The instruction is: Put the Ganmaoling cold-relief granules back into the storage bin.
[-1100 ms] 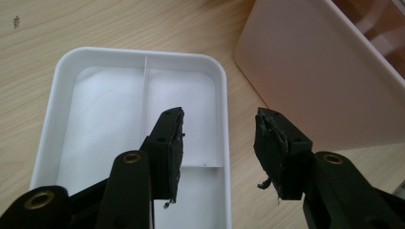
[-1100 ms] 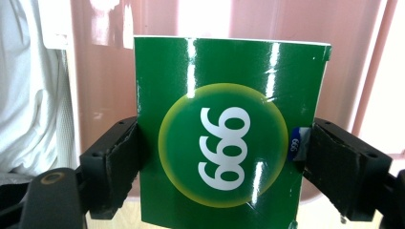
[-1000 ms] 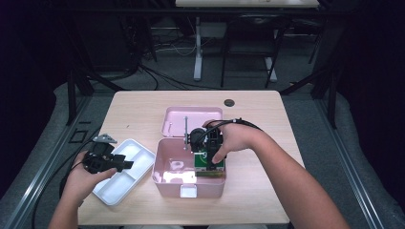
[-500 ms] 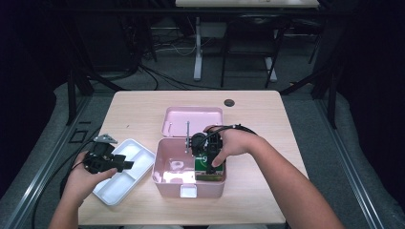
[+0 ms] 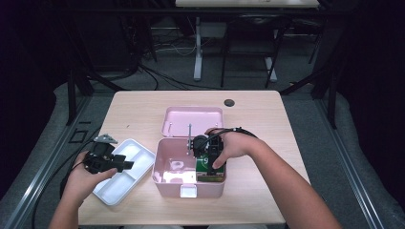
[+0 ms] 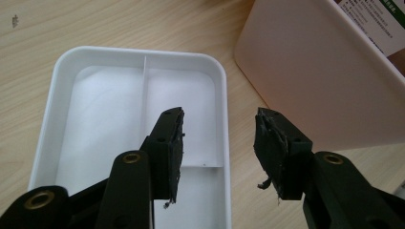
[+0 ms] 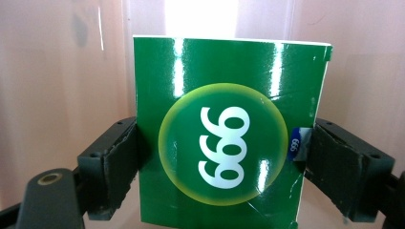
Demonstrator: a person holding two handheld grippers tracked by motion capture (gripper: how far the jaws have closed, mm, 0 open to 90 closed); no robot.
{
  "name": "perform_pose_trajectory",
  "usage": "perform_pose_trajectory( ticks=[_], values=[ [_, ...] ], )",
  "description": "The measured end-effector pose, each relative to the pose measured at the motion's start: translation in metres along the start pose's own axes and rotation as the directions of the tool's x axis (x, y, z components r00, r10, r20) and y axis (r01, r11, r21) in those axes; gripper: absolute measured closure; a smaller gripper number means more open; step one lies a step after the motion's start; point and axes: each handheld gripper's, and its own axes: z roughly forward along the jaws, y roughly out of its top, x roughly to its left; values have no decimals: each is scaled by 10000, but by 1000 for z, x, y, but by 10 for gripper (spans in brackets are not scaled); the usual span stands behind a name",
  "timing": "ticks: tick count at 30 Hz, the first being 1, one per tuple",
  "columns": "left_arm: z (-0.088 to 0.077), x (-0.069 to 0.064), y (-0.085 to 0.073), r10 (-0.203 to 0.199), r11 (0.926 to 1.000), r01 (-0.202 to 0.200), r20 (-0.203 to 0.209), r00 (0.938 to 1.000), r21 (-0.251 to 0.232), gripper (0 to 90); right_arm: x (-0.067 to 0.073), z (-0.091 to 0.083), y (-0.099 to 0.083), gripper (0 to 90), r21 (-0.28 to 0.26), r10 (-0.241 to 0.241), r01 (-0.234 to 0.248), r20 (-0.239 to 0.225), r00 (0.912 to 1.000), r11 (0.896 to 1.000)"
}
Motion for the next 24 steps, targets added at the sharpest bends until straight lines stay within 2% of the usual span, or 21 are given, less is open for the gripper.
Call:
perform_pose_trajectory(
  ticks=[12,20,24],
  values=[
    [-1,0,0,-42,10000,42,-14,10000,-34,529,-1,1,0,150,19,80,-80,56,10000,10000],
    [-1,0,0,-26,10000,26,-23,10000,-48,529,-2,5,2,144,300,108,-113,168,9998,9995],
    [-1,0,0,-51,10000,51,-24,10000,-40,528,-1,0,-1,161,42,281,-282,151,9995,9996]
  ],
)
